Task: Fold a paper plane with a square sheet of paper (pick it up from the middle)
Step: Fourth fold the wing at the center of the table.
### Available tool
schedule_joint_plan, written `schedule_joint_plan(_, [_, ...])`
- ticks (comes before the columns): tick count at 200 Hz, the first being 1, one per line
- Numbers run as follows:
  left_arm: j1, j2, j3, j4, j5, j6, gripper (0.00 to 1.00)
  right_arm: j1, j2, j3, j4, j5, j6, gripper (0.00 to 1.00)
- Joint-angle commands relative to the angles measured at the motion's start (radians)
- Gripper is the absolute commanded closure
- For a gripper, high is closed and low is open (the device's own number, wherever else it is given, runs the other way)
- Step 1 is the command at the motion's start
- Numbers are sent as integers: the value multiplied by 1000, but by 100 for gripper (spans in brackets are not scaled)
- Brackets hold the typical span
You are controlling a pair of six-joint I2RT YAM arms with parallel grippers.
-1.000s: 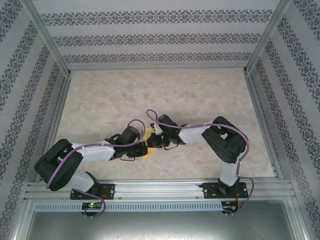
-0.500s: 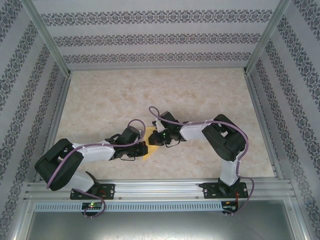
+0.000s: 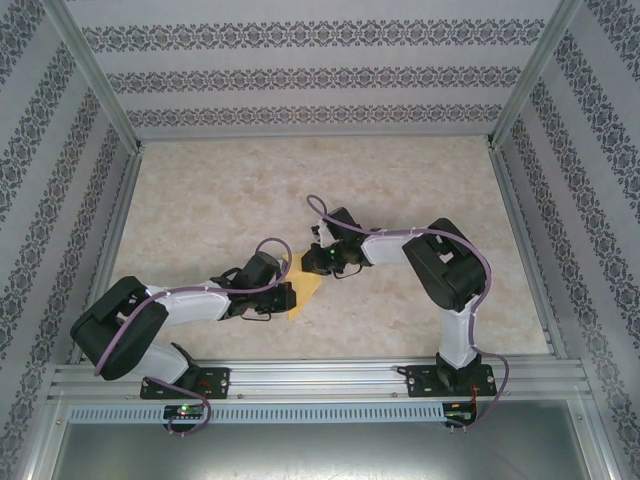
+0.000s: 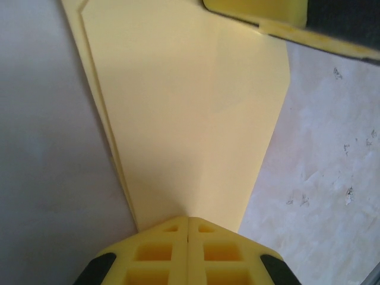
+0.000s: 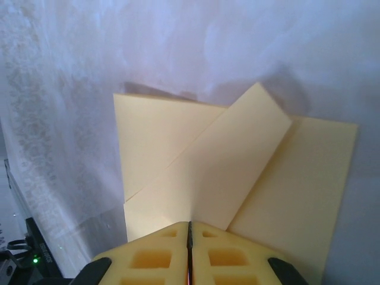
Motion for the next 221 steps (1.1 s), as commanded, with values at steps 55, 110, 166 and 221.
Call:
schedule_joint_plan(55, [4,66,-66,-229,-21,0,98,-101,84,113,-42,119,-28,89])
schedule_joint_plan(110, [4,99,-57,-212,-6,23,98,-139,23,119,-12,77,-9,89])
schedule_joint_plan(166, [2,165,31,-229,-4,119,97,-148,-148,5,-15,94,-28,88])
schedule_joint_plan(221, [1,257,134,-244,-17,191,98,-89,-175,-118,104,38,49,88])
